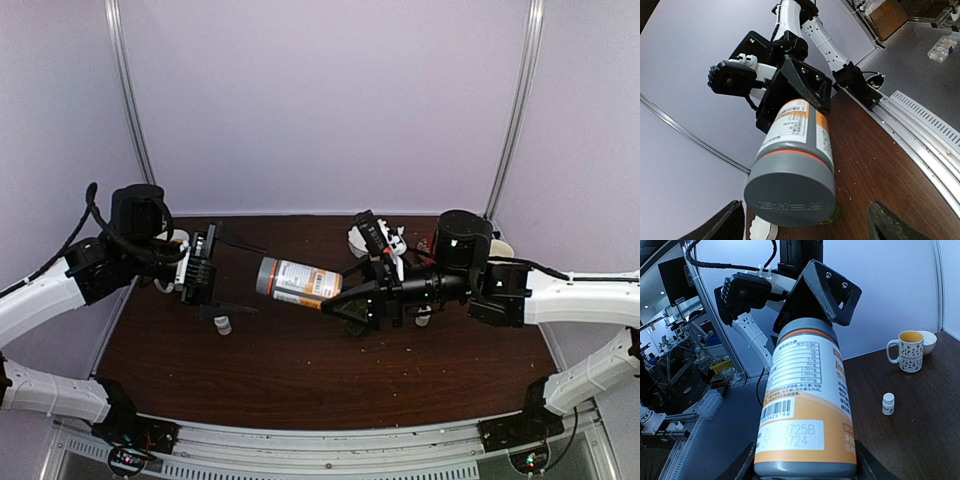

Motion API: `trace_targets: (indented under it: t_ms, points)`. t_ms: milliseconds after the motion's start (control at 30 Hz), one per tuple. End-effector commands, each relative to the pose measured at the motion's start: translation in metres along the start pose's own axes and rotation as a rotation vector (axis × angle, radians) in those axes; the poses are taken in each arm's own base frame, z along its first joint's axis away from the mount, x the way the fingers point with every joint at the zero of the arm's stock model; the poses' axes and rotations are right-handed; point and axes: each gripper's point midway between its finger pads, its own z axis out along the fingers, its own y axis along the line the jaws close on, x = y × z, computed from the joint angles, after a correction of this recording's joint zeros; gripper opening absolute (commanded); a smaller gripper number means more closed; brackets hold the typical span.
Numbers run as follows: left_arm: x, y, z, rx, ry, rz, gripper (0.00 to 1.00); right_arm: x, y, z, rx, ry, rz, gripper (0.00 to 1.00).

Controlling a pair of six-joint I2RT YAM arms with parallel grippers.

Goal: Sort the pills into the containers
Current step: Unscrew the lid of the pill bottle from the pill bottle.

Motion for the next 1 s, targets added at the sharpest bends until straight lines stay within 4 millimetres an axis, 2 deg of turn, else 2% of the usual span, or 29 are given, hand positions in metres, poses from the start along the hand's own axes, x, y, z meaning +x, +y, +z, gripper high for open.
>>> trace_targets:
  t_ms: [0, 100, 200, 433, 533, 667, 800, 967]
  points:
    - [-0.007, 0.01, 0.001, -0.02, -0.004, 0.056, 0.84, -0.024, 0.005, 0.004, -0.034, -0.06, -0.025, 0.15]
    - [-0.007, 0.009, 0.001, -0.019, -0.004, 0.057, 0.8, -0.023, 0.003, 0.007, -0.032, -0.056, -0.017, 0.15]
    - [-0.007, 0.009, 0.001, -0.026, 0.001, 0.062, 0.72, -0.023, 0.001, 0.008, -0.03, -0.055, -0.013, 0.15]
    - [-0.006, 0.013, 0.003, -0.027, 0.007, -0.007, 0.47, -0.02, 0.0, 0.01, -0.032, -0.054, -0.007, 0.15]
    - [-0.007, 0.021, 0.005, -0.036, 0.006, -0.076, 0.37, -0.021, 0.001, 0.009, -0.03, -0.053, -0.03, 0.15]
    - [-0.011, 0.04, 0.01, -0.053, -0.012, -0.298, 0.23, -0.021, 0.0, 0.007, -0.005, -0.019, -0.121, 0.15]
    - [-0.007, 0.056, 0.02, -0.037, -0.012, -0.607, 0.22, -0.022, -0.008, 0.0, 0.094, -0.022, -0.318, 0.13]
    - [0.0, 0.063, 0.035, 0.059, 0.028, -0.955, 0.21, -0.019, -0.02, -0.008, 0.226, 0.014, -0.598, 0.05]
